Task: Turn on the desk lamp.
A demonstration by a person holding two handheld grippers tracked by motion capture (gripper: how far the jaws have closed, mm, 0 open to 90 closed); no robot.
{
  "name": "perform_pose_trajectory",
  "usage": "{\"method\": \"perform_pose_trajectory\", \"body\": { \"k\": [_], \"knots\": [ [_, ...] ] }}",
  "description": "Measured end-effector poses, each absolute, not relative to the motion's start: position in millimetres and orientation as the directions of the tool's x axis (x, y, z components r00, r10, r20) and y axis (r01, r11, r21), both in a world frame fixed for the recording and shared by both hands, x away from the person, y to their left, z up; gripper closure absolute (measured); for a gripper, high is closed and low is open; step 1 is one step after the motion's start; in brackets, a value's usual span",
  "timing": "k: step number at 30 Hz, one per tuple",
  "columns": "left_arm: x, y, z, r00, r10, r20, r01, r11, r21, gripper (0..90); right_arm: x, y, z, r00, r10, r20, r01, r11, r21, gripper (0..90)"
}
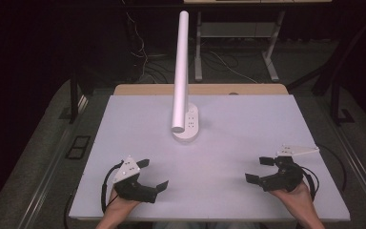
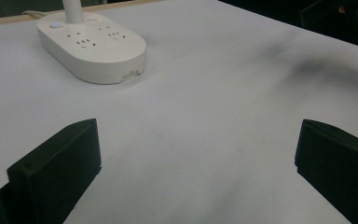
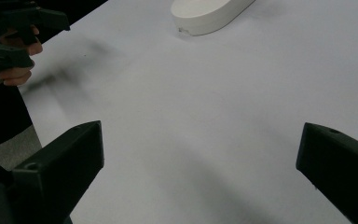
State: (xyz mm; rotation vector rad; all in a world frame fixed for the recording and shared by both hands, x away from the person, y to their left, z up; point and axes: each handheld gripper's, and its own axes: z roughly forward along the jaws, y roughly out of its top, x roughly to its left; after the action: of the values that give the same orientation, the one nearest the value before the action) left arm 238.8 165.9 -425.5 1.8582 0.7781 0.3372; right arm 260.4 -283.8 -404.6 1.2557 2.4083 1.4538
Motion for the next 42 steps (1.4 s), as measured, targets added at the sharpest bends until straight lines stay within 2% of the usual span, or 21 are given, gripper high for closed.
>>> {"method": "perform_pose_trajectory", "body": {
  "k": [42],
  "knots": [
    [238.4, 168.1, -425.2, 0.746, 0.654, -0.126, 0.36, -0.238, 0.902, 0.0, 323.6, -245.6, -370.5, -0.721, 0.627, 0.295, 0.588, 0.329, 0.739, 0.2]
  ]
}}
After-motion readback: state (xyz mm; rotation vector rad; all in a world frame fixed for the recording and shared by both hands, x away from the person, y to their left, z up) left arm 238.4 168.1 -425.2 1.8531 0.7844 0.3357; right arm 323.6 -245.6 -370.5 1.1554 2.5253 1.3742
